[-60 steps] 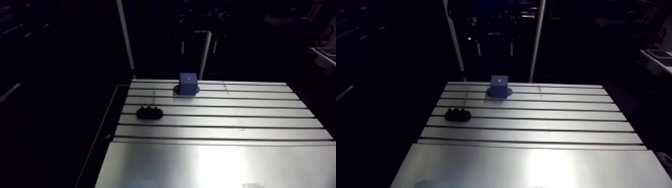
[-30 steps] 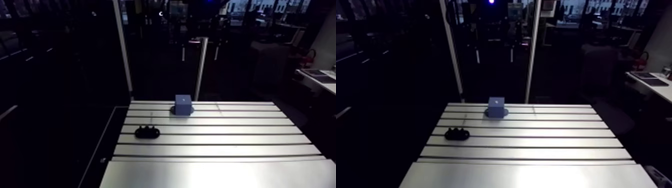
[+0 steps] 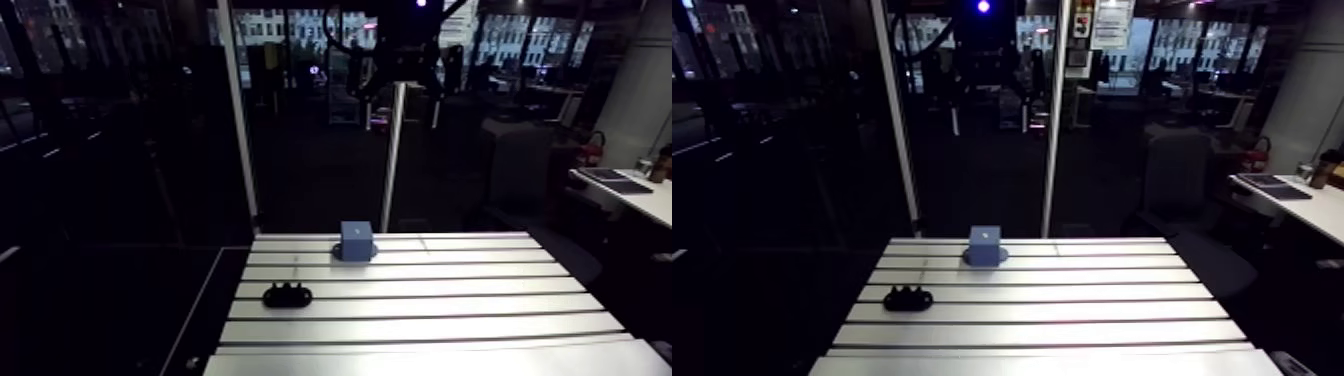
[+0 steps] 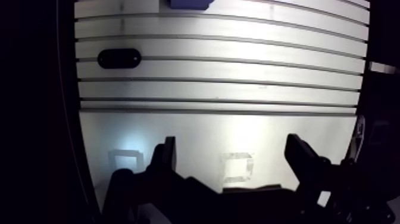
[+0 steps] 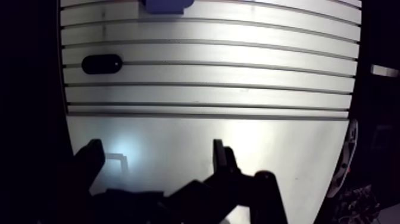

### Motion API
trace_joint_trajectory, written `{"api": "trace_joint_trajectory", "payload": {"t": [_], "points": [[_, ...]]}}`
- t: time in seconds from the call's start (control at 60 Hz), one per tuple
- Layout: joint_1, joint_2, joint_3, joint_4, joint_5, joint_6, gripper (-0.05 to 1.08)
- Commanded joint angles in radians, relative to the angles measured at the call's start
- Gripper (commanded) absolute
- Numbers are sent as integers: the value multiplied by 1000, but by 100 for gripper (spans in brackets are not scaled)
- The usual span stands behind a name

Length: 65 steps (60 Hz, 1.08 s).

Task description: Pick up the M10 bolt and insert it into the hex recess until seated.

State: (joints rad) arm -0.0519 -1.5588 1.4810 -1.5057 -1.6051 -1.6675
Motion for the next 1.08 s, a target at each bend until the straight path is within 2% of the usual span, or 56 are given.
{"api": "trace_joint_trajectory", "payload": {"t": [0.017,1.083], "points": [[-3,-13,17,-1,-3,-1,1],[-2,2,14,-3,9,1,1]]}}
